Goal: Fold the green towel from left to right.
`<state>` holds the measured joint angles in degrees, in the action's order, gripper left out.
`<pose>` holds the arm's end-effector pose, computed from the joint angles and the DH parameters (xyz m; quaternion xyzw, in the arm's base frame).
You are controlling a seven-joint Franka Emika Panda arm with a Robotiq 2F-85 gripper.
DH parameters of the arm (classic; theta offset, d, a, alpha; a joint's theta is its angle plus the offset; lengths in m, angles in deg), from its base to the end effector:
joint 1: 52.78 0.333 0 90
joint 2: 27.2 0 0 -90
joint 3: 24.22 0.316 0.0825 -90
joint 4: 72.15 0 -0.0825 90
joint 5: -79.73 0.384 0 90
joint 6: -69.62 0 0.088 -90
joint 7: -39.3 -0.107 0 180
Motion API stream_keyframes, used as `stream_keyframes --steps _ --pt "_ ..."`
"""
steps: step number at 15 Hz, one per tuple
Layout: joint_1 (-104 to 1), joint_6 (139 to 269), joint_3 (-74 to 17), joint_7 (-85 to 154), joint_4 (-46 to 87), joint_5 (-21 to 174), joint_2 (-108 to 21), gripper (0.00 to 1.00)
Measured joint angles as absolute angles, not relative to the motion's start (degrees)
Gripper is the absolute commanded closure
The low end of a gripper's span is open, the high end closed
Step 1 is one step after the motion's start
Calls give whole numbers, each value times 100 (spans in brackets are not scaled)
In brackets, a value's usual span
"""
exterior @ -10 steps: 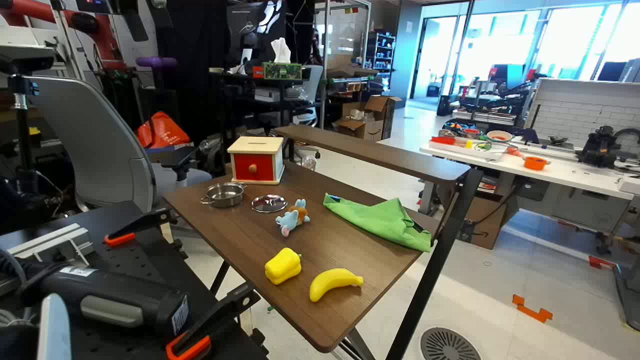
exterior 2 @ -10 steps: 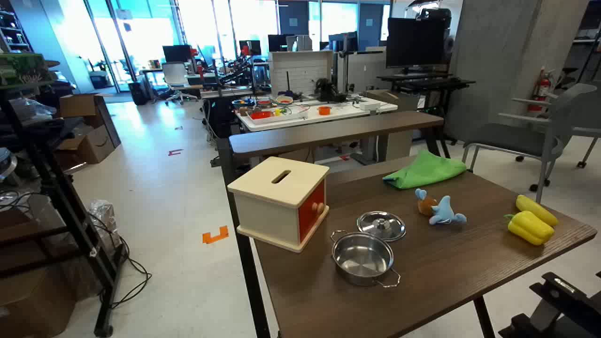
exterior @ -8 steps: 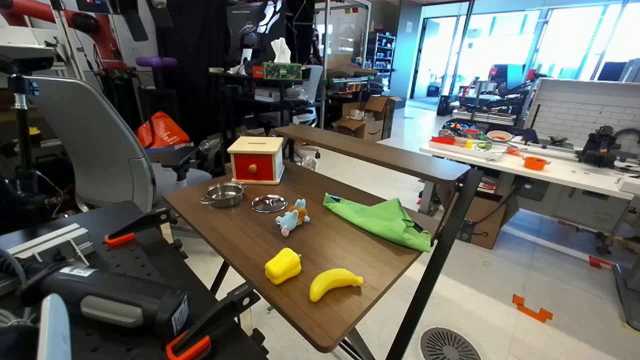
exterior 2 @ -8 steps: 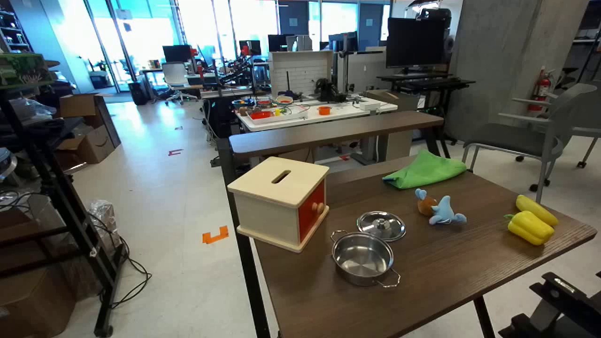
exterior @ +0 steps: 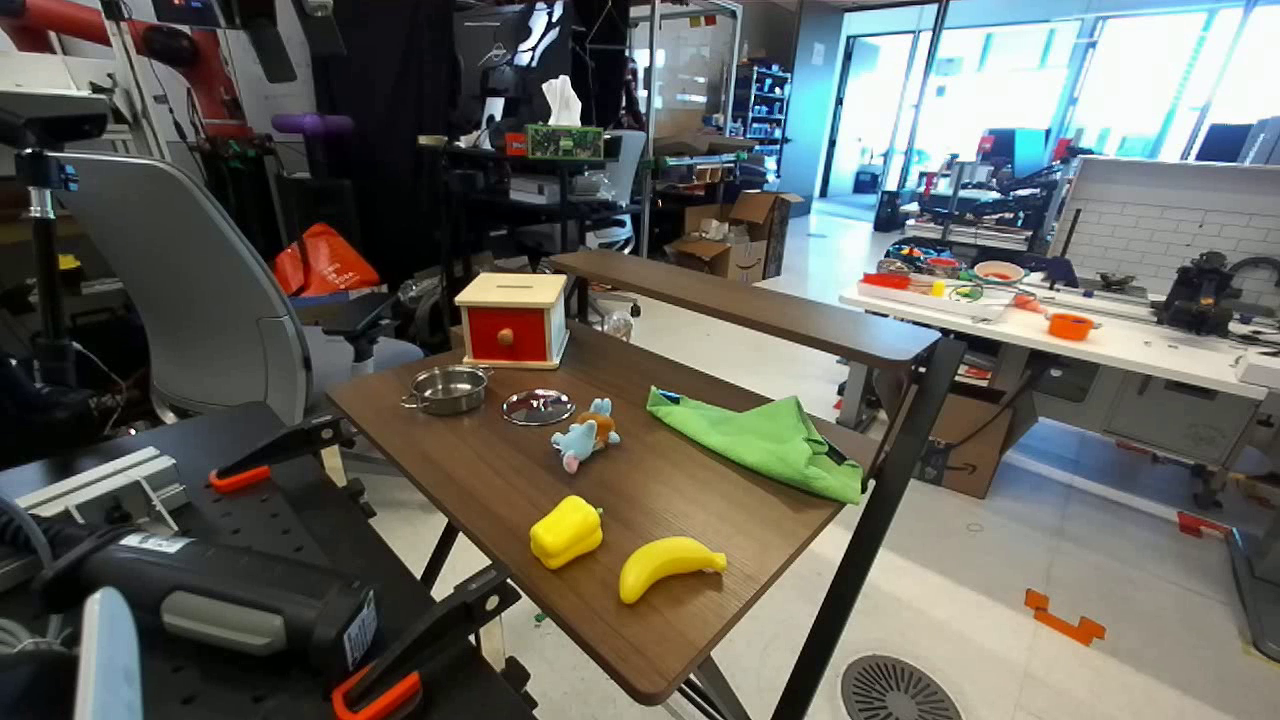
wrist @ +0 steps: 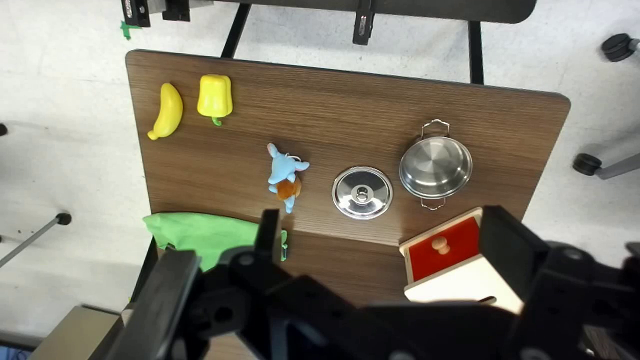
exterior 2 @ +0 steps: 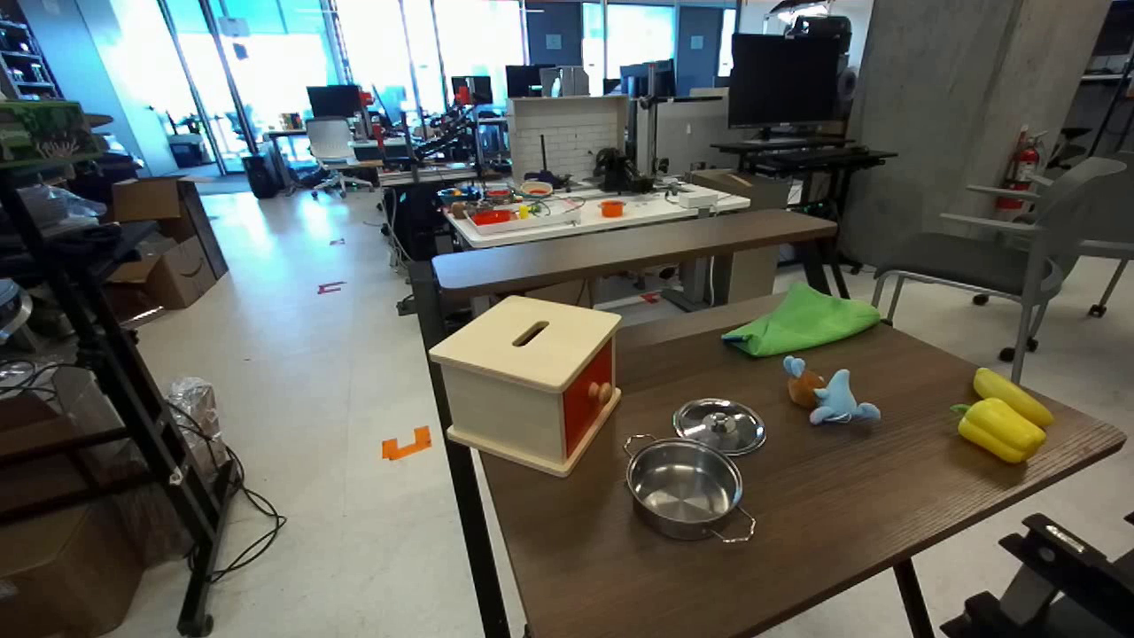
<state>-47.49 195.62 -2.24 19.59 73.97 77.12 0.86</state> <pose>0.3623 0.1865 0.4353 0.9909 0.0620 0.0894 0.0793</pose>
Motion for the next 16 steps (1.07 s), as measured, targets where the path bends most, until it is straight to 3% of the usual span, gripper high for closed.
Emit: stream_keyframes --steps 9,16 --pt "-4744 19639 -366 1924 7397 7711 67 0" --pt "-5133 21044 -842 1696 7387 7627 -528 0"
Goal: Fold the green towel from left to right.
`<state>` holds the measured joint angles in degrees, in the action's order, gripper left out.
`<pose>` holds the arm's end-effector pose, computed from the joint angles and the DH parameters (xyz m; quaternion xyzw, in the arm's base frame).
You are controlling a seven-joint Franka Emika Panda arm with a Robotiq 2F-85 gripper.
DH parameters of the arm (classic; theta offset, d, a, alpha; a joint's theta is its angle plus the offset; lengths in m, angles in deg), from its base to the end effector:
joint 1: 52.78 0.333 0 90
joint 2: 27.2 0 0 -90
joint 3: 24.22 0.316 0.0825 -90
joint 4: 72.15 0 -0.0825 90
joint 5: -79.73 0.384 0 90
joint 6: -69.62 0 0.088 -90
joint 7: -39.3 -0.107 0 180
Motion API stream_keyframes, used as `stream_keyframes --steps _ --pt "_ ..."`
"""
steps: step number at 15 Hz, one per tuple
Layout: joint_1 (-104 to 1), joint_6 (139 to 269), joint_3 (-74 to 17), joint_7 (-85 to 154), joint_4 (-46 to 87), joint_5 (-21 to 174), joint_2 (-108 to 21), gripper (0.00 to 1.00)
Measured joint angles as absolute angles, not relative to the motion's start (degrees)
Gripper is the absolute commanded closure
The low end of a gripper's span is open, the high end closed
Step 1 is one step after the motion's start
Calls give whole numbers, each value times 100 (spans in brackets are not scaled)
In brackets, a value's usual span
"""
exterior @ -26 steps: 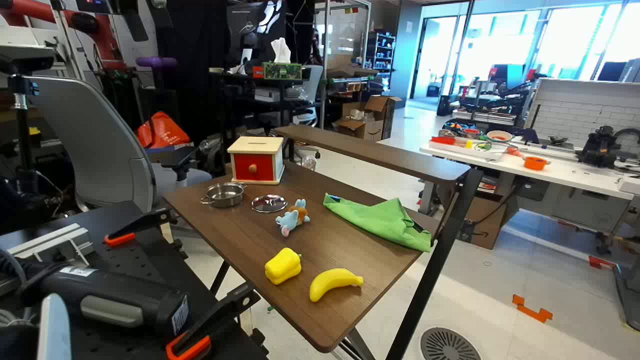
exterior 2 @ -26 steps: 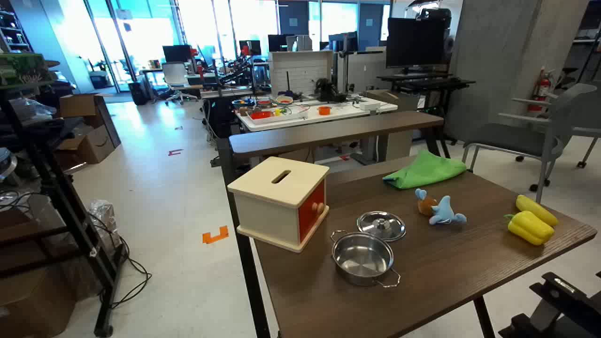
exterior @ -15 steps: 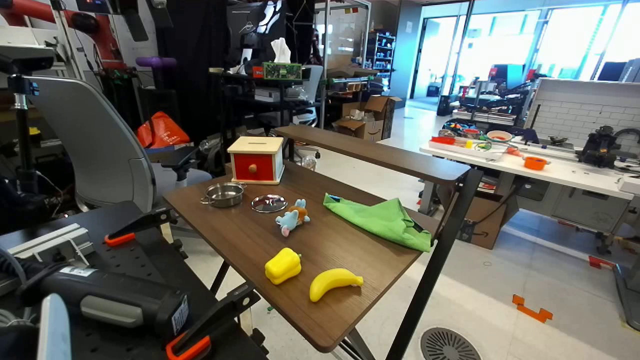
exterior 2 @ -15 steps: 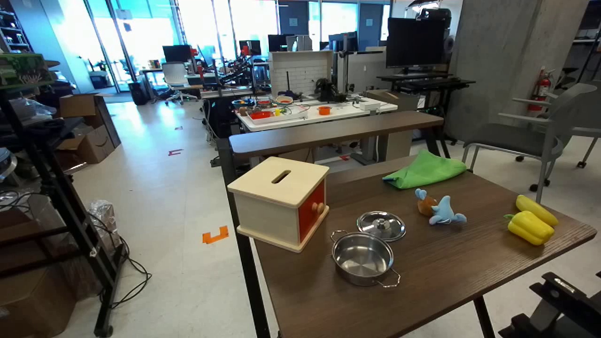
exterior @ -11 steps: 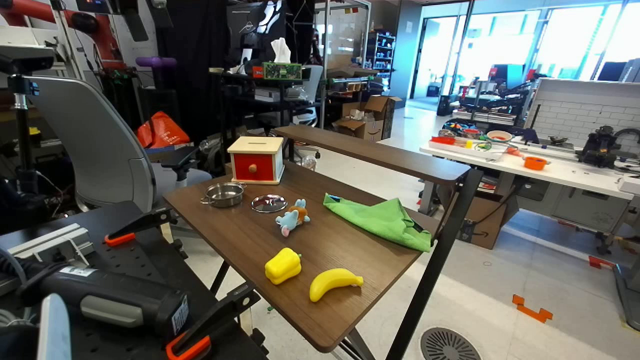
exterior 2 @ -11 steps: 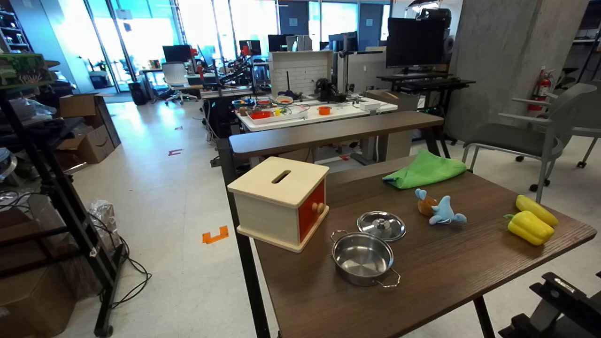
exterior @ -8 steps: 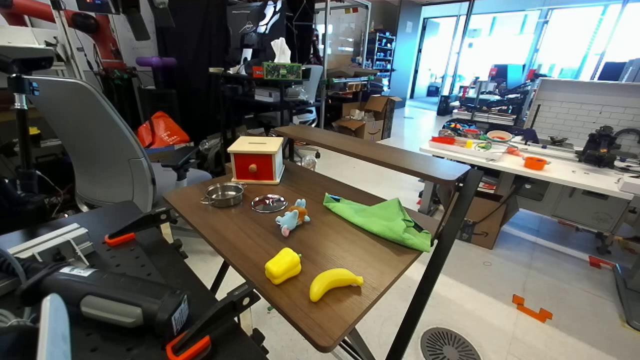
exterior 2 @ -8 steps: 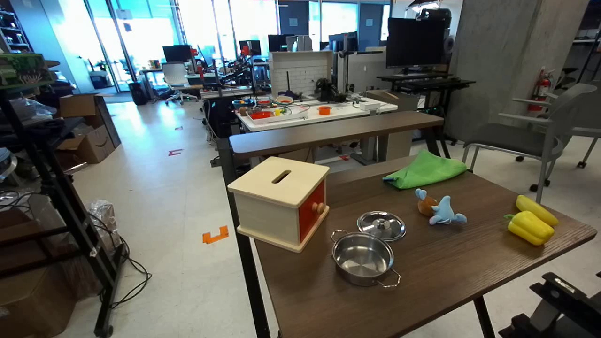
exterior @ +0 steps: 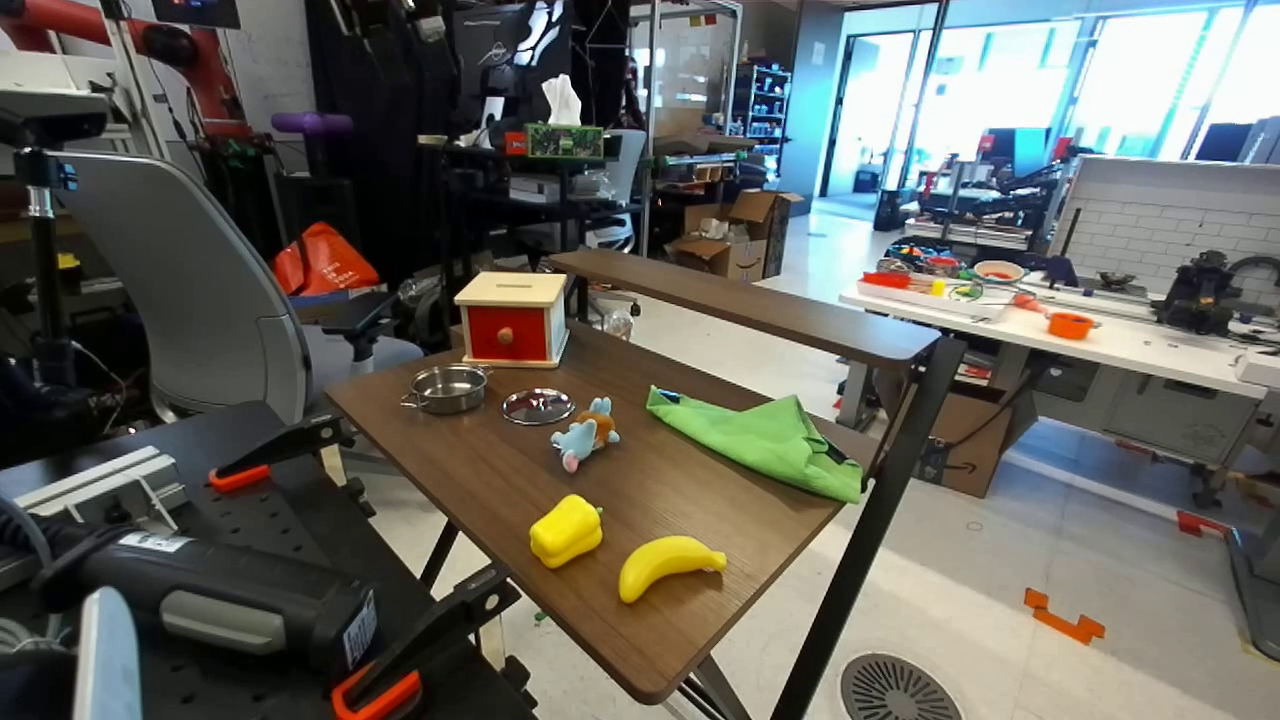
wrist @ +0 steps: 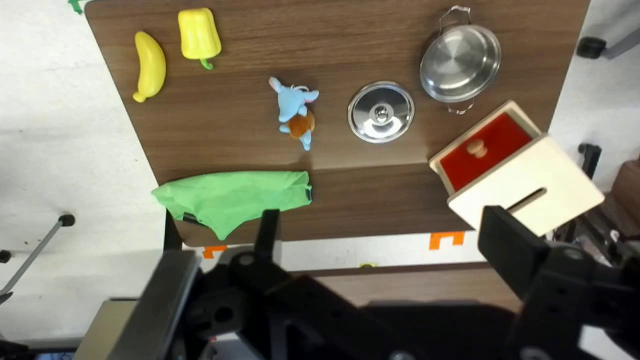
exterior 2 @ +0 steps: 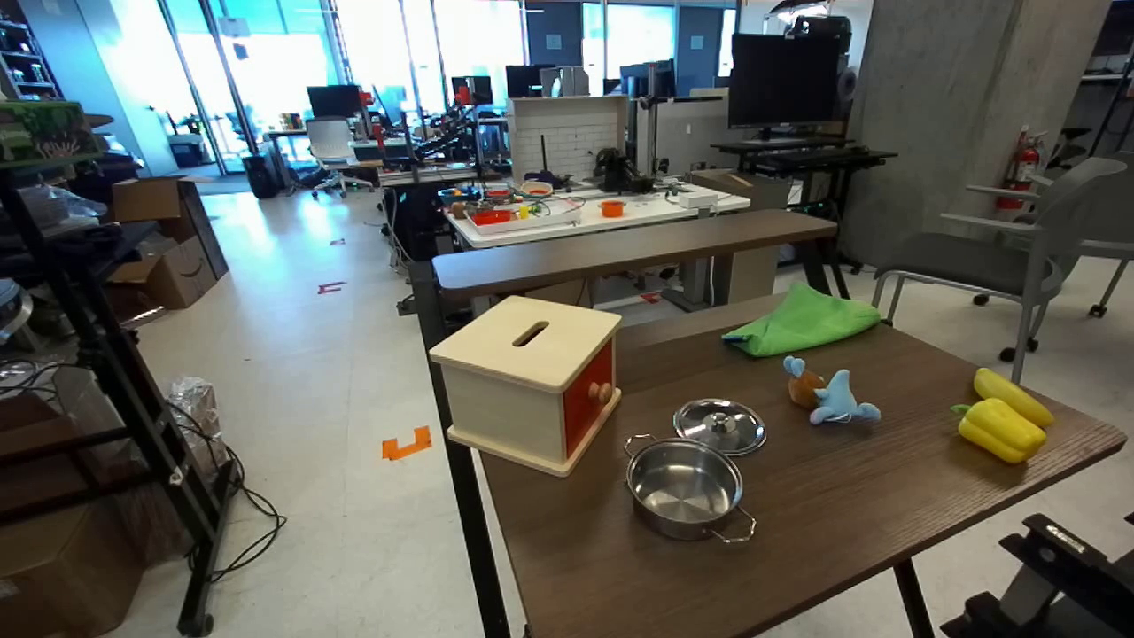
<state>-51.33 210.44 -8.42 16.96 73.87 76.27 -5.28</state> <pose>0.4191 0.1314 0.4266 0.9875 -0.0257 0.1538 0.0231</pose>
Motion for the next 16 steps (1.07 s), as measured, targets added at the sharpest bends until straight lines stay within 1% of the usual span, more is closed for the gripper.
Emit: stream_keyframes --steps 4,8,11,16 --pt "-5565 22161 -1044 1415 7153 7364 -1489 0" --pt "-5673 22481 -1389 1200 6383 7137 -2811 0" --pt "-5479 22484 -1740 1061 5674 6946 -3809 0" --pt "-4792 22484 -2339 1060 4620 6945 -5252 0"
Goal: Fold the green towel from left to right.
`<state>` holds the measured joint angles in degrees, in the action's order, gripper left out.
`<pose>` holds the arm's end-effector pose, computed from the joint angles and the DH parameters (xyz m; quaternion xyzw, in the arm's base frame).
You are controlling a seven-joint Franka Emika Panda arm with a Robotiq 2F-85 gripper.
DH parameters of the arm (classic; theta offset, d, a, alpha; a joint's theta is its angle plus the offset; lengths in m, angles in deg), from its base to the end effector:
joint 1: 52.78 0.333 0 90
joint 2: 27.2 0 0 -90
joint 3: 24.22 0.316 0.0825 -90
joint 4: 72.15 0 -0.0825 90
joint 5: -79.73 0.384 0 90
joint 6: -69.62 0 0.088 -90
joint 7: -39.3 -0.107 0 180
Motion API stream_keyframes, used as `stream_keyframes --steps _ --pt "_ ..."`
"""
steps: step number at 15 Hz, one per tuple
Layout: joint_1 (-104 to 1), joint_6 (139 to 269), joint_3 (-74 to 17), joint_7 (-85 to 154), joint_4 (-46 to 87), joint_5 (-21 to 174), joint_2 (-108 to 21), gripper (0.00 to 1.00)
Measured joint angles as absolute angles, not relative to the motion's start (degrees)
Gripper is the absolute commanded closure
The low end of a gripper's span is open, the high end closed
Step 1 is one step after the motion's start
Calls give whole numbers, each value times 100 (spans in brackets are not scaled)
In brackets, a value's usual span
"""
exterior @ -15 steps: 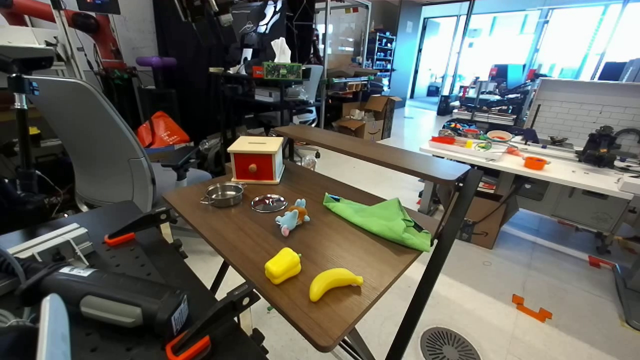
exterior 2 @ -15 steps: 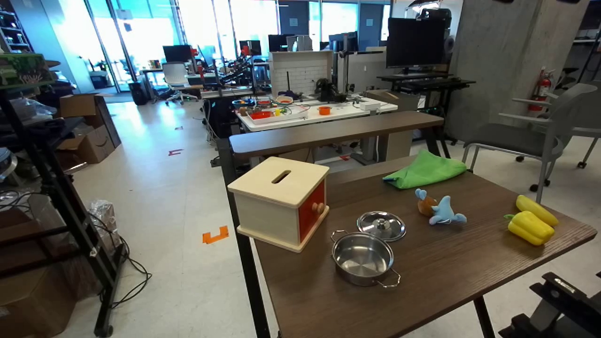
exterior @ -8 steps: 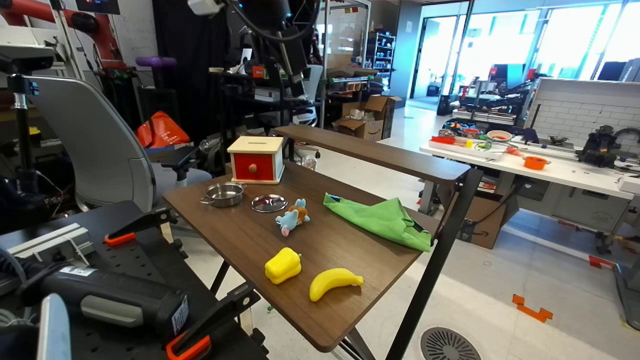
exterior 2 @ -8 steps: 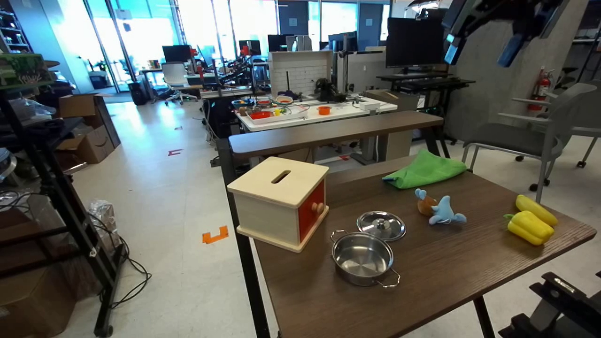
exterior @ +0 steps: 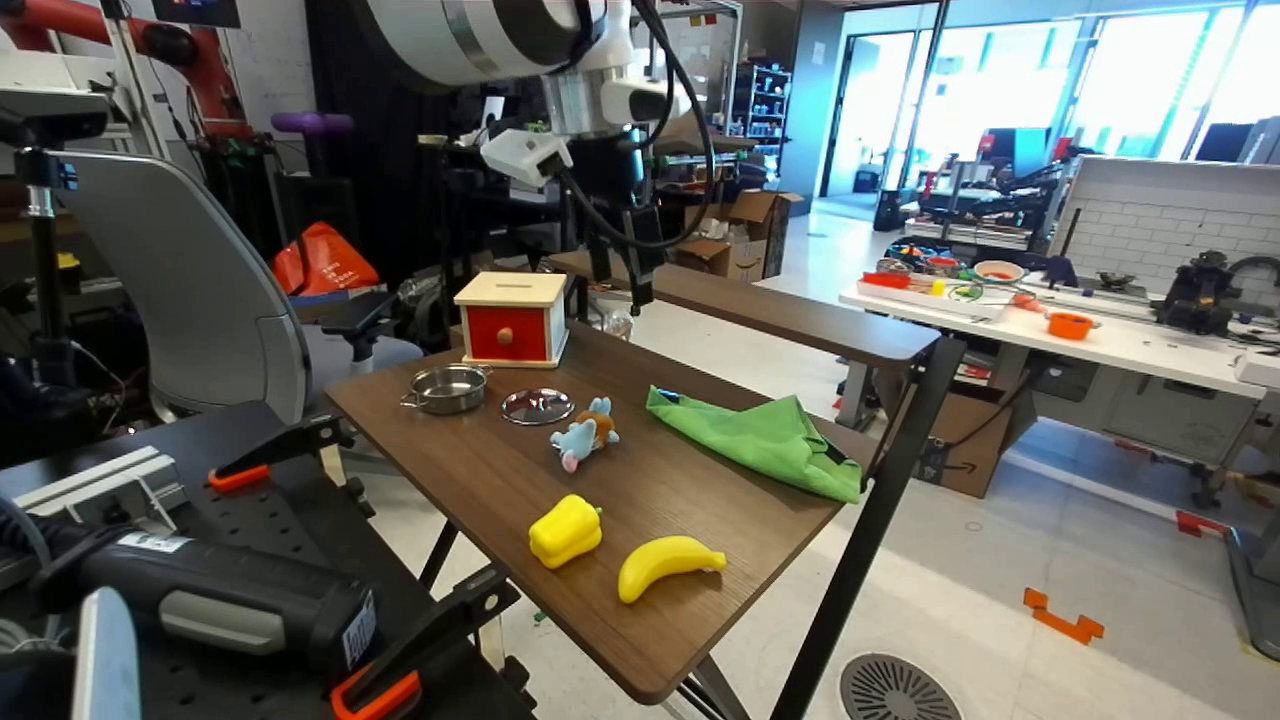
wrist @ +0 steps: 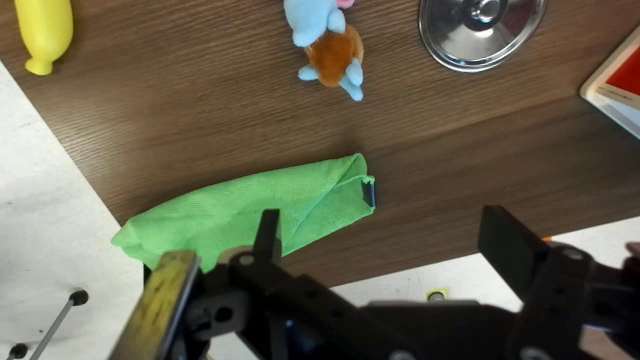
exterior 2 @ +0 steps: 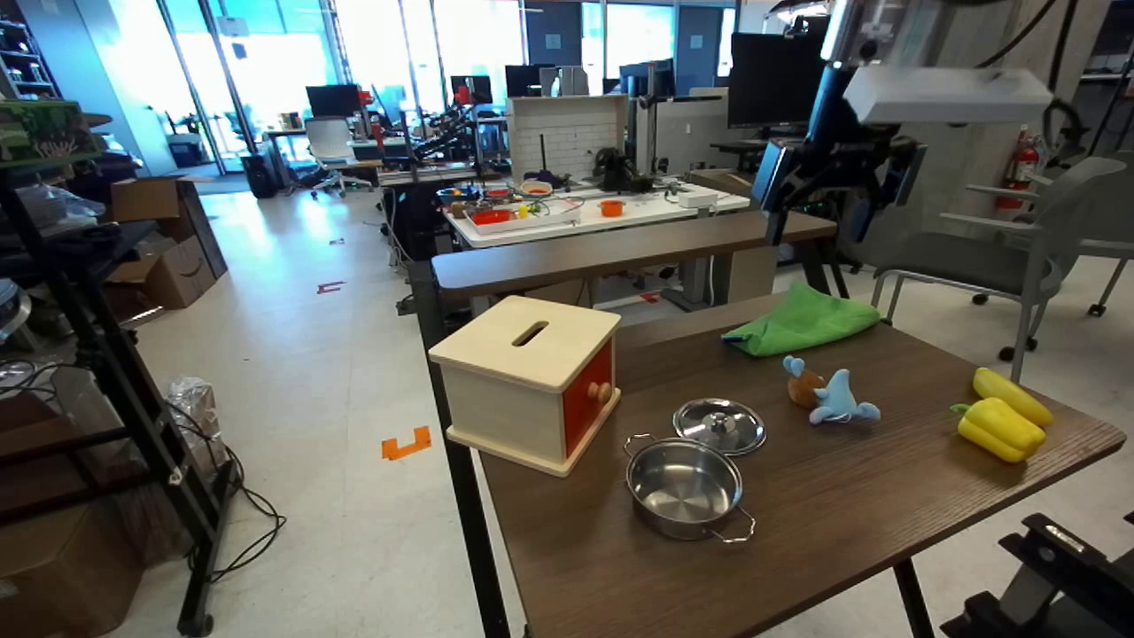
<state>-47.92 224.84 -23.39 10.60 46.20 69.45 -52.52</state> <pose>0.6073 0.0665 0.2354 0.9864 -0.1231 0.1085 0.0109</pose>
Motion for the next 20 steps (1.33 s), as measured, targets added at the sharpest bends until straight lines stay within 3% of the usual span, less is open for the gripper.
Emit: stream_keyframes --steps 7,20 --pt "-4154 22487 -2842 1063 3415 7014 -6645 0" --pt "-4074 22345 -3014 1193 2042 7329 -7951 0"
